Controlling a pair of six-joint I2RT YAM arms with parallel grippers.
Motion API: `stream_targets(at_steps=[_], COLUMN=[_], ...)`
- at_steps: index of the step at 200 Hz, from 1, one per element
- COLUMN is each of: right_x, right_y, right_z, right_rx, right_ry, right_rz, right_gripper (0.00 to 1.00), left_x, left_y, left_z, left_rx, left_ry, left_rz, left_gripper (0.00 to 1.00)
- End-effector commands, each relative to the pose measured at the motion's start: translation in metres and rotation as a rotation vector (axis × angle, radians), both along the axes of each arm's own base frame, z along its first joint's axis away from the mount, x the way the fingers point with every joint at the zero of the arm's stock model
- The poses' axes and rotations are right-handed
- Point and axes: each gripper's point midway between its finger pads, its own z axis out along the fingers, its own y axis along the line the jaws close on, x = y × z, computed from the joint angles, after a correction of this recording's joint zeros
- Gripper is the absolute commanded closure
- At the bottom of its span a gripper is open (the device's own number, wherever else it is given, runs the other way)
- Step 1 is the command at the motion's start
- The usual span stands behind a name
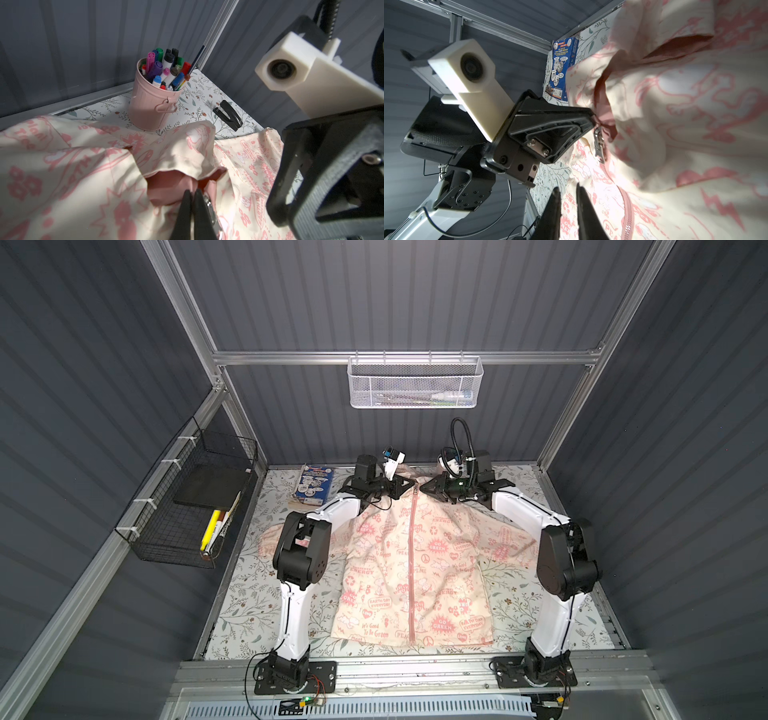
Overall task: Unzip the jacket
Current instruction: Unzip the zipper on the jacket.
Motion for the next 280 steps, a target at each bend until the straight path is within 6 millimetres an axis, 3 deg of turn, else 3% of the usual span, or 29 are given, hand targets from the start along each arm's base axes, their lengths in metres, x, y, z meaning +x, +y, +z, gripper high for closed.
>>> stream_targets(at_steps=[1,29,86,162,280], right_x=[-0.009,-0.012,-0.008,0.003,0.012], right_y=[-0.005,0.003,0.014,0.014,0.019], right_z=[-0.004,0.009,0.007,-0.016,0.001], right_rx=[-0.025,0.049,0.110,0.078,0.127], right_ry=[0.027,0.026,0.046,0.094,0.049], right_rz=[-0.027,-0.023,0.001,-0.021,-0.019], right_gripper=[0.79,0.79,0.75,0.71,0.71], left_x=[-0.006,-0.011,-0.013,-0.012,-0.013], left_y=[-0.001,-0.002,-0.003,-0.004,-0.003], left_z=[0.048,0.058,0.059,0.056,0.051], left_rx=[-0.047,-0.069,-0.077,-0.076,-0.071], left_ry=[-0.096,-0.107,-0.104,-0.098,-0.085], left_rz=[0.001,-0.014,-0.026,-0.029,-0.031], left_gripper=[1.00,1.00,1.00,1.00,1.00])
